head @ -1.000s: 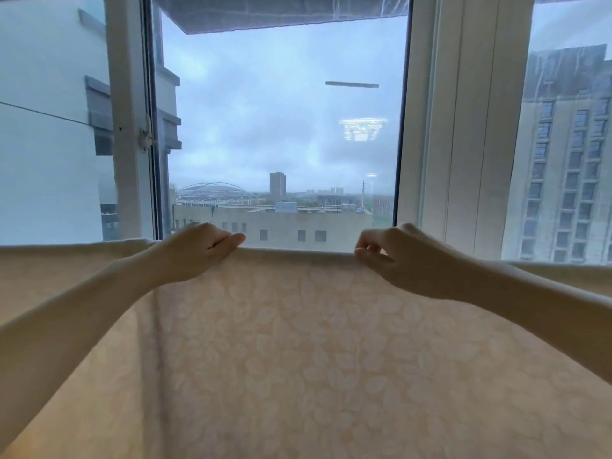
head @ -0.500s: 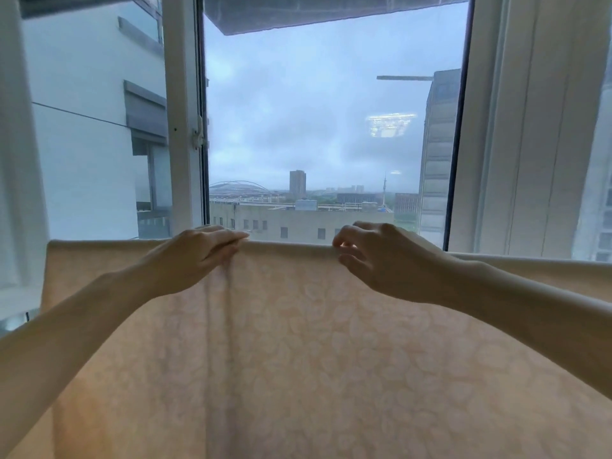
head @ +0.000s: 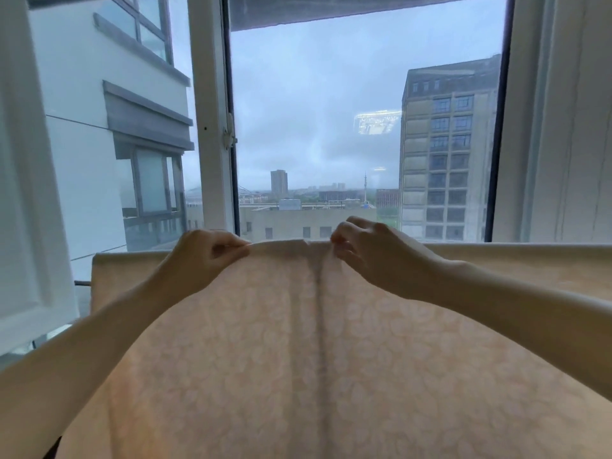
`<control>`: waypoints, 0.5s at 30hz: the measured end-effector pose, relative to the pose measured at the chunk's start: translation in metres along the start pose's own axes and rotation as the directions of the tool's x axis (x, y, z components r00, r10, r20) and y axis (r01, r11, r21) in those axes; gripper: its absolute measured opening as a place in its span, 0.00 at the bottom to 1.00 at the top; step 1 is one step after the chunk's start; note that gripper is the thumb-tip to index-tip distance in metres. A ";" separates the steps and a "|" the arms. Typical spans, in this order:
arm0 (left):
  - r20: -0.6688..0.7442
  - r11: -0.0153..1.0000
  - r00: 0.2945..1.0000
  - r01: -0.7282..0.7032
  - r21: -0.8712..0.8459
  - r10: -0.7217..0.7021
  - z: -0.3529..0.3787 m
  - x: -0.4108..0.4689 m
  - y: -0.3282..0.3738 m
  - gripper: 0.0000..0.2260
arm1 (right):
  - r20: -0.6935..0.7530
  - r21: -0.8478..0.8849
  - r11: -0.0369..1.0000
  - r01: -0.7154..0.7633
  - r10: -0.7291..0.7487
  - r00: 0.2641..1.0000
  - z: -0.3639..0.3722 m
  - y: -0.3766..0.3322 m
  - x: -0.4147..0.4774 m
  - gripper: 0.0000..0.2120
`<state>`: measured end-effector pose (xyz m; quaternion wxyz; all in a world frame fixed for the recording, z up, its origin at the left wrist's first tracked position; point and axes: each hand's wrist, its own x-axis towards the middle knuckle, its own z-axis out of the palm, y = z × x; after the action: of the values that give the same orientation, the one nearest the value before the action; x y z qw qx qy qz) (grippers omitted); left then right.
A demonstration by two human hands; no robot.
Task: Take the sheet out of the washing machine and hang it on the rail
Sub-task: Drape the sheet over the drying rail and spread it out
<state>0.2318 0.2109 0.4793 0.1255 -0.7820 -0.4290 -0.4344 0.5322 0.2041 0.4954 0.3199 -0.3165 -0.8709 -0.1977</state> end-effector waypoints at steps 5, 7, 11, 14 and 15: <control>-0.068 0.999 0.997 -0.043 0.009 0.044 0.007 0.001 -0.007 0.05 | -0.129 -0.043 0.993 -0.114 0.108 0.986 0.006 -0.009 0.002 0.06; -0.100 0.996 0.991 -0.083 0.039 0.087 0.012 0.002 -0.011 0.07 | -0.129 -0.099 0.984 -0.146 0.133 0.983 0.006 -0.013 0.004 0.07; -0.200 0.985 0.967 -0.140 0.099 0.158 0.009 0.013 -0.013 0.10 | -0.174 -0.112 0.979 -0.172 0.151 0.973 -0.006 -0.015 0.017 0.07; -0.249 0.989 0.960 -0.108 0.103 0.131 0.002 0.034 -0.017 0.08 | -0.225 -0.008 0.984 -0.179 0.173 0.959 -0.010 -0.007 0.039 0.06; -0.218 0.988 0.967 -0.109 0.107 0.131 0.001 0.040 -0.019 0.08 | -0.209 0.004 0.983 -0.186 0.182 0.961 -0.008 -0.004 0.045 0.05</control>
<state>0.2280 0.2453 0.5064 0.2361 -0.7455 -0.3840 -0.4909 0.5065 0.2162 0.5310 0.4238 -0.3761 -0.7978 -0.2060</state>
